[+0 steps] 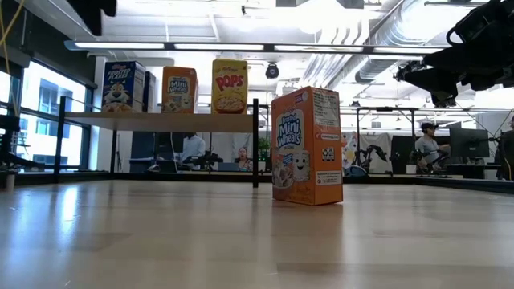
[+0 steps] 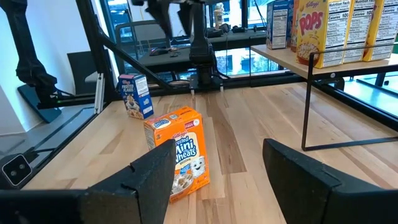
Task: Stack cereal on shelf
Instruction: Put the blue cereal box on the shelf aligned with the other blue cereal boxes
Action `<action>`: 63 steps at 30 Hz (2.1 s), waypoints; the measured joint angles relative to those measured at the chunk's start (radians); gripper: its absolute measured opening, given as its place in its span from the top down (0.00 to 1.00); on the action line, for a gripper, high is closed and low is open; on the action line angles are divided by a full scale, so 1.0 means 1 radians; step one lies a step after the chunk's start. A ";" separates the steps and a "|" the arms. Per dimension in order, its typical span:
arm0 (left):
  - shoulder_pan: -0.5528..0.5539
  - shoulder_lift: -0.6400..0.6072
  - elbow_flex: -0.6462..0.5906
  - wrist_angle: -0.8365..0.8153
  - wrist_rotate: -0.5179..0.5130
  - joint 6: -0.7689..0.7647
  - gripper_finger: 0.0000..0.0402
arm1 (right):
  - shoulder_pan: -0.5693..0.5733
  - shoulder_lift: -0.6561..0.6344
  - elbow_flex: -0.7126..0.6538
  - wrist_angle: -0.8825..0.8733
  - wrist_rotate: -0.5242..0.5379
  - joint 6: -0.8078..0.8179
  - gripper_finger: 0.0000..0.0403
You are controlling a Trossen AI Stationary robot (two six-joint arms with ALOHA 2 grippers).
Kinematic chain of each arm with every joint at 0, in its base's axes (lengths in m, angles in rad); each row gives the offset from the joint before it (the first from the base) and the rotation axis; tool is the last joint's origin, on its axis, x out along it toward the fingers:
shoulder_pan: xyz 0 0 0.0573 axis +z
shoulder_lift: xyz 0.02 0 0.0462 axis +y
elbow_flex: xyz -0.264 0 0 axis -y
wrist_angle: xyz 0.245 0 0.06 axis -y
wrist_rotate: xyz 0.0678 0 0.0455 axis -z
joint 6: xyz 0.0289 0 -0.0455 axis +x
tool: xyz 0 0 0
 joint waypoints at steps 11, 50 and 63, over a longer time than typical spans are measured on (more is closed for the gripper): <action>-0.185 0.067 0.001 0.000 0.047 -0.275 0.25 | 0.000 0.000 0.000 0.000 0.000 0.000 0.42; -0.494 0.342 0.000 0.066 0.132 -0.690 0.20 | 0.000 0.000 0.000 0.000 0.000 0.000 0.42; -0.501 0.406 0.000 0.075 0.134 -0.662 0.22 | 0.000 0.000 0.000 0.000 0.000 0.000 0.42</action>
